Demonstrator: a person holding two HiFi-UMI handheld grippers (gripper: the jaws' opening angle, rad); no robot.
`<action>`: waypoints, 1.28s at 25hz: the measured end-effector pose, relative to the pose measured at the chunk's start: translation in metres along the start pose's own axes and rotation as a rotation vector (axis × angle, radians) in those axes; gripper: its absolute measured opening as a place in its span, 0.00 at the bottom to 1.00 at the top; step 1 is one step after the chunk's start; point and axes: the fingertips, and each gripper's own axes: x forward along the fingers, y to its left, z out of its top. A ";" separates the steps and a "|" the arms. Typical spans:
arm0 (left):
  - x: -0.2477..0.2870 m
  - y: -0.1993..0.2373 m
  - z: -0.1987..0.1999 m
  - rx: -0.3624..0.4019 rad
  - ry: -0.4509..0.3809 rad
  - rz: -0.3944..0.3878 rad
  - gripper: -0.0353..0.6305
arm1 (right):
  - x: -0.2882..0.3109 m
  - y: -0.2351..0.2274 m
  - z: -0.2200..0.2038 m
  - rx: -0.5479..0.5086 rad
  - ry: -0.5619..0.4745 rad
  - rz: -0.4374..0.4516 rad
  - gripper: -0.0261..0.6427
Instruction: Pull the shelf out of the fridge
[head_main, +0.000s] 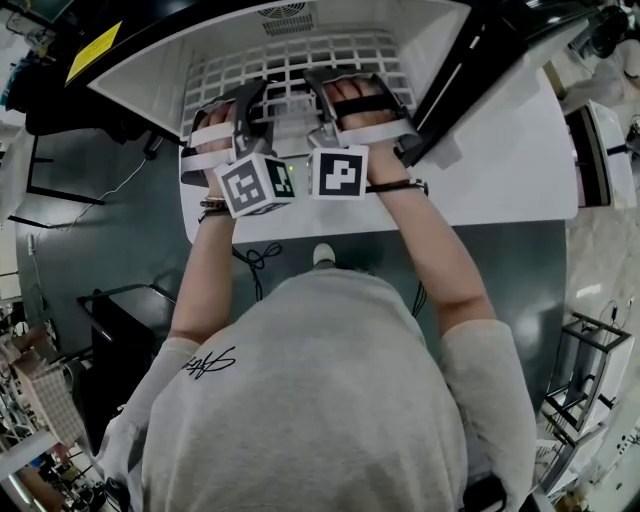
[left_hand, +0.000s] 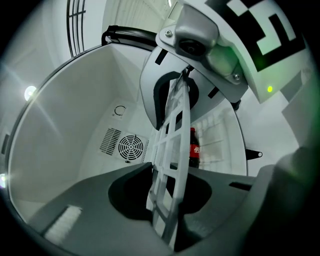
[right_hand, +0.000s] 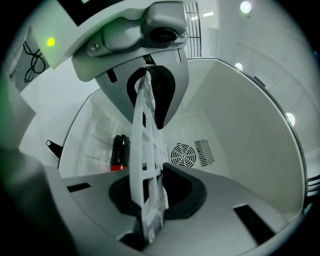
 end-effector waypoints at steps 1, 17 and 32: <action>-0.001 0.000 0.000 0.002 0.000 -0.002 0.16 | -0.001 -0.001 0.000 -0.001 0.000 -0.003 0.11; -0.009 -0.006 0.001 0.005 0.003 -0.018 0.16 | -0.009 0.003 0.002 0.011 -0.002 0.013 0.11; -0.023 -0.008 0.007 0.000 0.000 -0.001 0.16 | -0.025 0.005 0.004 0.016 -0.001 0.011 0.11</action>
